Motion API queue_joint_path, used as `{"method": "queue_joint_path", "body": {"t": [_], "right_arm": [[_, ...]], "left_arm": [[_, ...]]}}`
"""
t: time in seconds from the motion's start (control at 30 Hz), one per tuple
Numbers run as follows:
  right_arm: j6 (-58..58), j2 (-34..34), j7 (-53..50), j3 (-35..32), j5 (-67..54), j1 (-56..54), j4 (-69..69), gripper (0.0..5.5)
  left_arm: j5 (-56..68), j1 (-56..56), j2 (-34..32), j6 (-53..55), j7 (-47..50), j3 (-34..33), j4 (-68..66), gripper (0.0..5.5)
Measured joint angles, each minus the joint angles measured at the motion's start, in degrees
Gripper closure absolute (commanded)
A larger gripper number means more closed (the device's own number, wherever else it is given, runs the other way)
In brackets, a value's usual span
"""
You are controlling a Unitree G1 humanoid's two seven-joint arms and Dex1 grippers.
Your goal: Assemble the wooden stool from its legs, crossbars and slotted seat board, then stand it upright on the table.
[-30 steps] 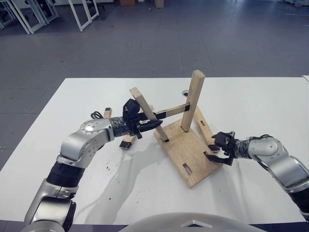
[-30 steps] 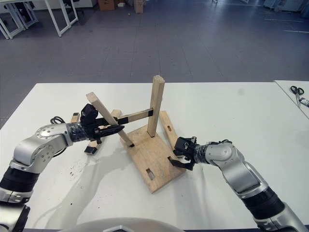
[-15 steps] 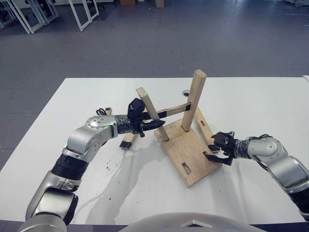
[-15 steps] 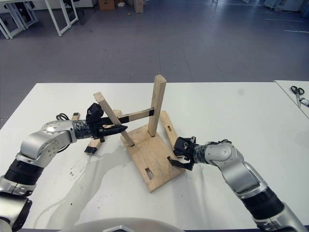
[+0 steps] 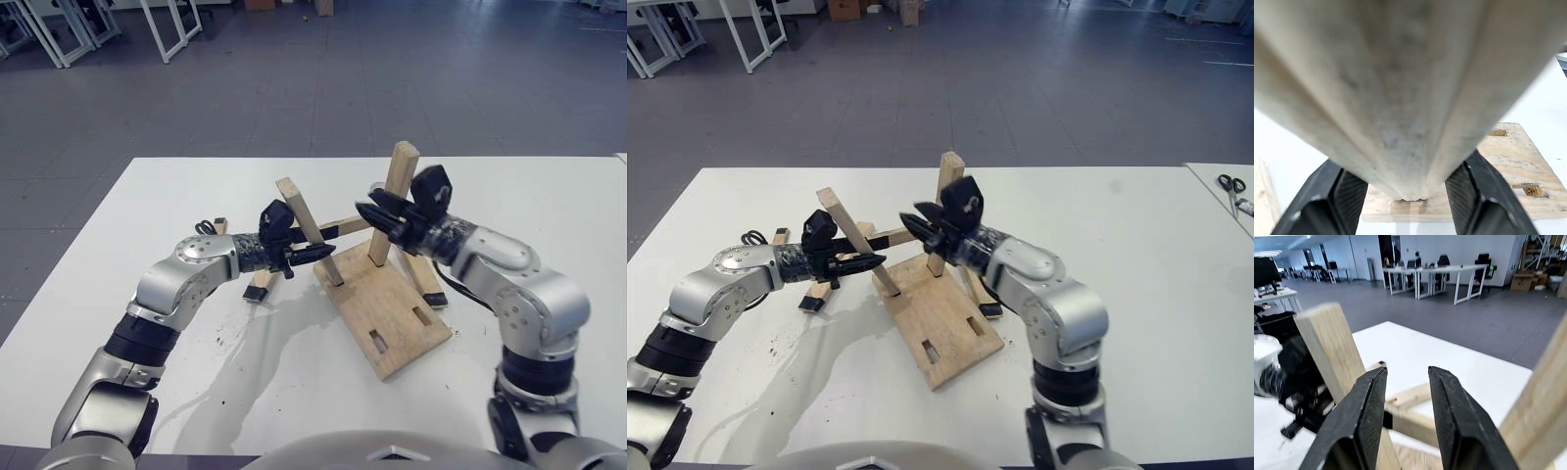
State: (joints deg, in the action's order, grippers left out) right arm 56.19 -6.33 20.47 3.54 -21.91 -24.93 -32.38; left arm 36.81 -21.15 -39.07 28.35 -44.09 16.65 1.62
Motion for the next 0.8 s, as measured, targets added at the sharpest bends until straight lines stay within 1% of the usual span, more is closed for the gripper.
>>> {"method": "queue_joint_path", "body": {"t": [0.07,0.13,0.2,0.23,0.3,0.37,0.43,0.53,0.63,0.67,0.7,0.73,0.77,0.8], "right_arm": [[-5.9,3.38,-4.14,2.04,3.76,-2.6,3.13,3.91],[-11.66,4.62,-7.31,4.09,7.81,-3.75,8.06,3.91],[-13.91,3.81,-8.36,8.2,11.8,-2.63,13.49,3.91],[-14.07,2.26,-7.88,11.88,14.04,-1.32,15.97,3.91],[-15.01,0.36,-7.06,16.67,16.22,0.92,17.85,3.91],[-15.64,-0.52,-7.0,18.84,17.63,0.96,17.7,3.91],[-16.28,0.25,-7.05,18.94,17.57,1.33,17.31,3.91],[-16.47,1.82,-6.27,15.55,14.27,2.89,16.47,3.91],[-12.68,1.62,-3.76,8.13,5.81,4.69,9.25,3.91],[-10.06,0.46,-2.19,4.84,1.92,5.93,5.11,3.91],[-6.46,-1.79,0.24,1.79,-2.94,8.31,1.09,3.91],[-2.73,-5.48,3.55,-1.05,-7.45,11.39,-2.04,3.91],[0.36,-9.79,6.86,-3.4,-10.5,14.61,-4.07,3.91],[2.86,-15.58,10.82,-5.74,-12.57,18.37,-4.83,3.91]], "left_arm": [[0.0,-0.11,0.03,-0.01,0.01,0.12,0.0,3.45],[-0.04,-0.34,0.02,-0.01,0.03,0.34,0.0,3.45],[-0.09,-0.54,0.02,-0.02,0.03,0.5,-0.01,3.45],[-0.11,-0.7,0.02,-0.02,0.02,0.62,-0.01,3.45],[-0.46,-1.07,0.04,-0.04,0.12,1.16,-0.02,3.45],[-0.94,-1.23,0.14,-0.03,0.38,1.49,-0.08,3.45],[-0.99,-1.66,0.19,-0.04,0.38,1.61,-0.18,3.45],[-1.05,-1.68,0.29,-0.03,0.39,1.76,-0.2,3.45],[-1.05,-1.68,0.34,-0.08,0.38,1.8,-0.17,3.45],[-1.06,-1.64,0.35,-0.11,0.38,1.85,-0.19,3.45],[-1.07,-1.62,0.37,-0.17,0.39,1.9,-0.2,3.45],[-1.1,-1.65,0.4,-0.31,0.4,1.99,-0.25,3.45],[-1.1,-1.69,0.39,-0.49,0.39,2.07,-0.37,3.45],[-1.1,-1.72,0.38,-1.21,0.29,2.26,-0.81,3.45]]}}
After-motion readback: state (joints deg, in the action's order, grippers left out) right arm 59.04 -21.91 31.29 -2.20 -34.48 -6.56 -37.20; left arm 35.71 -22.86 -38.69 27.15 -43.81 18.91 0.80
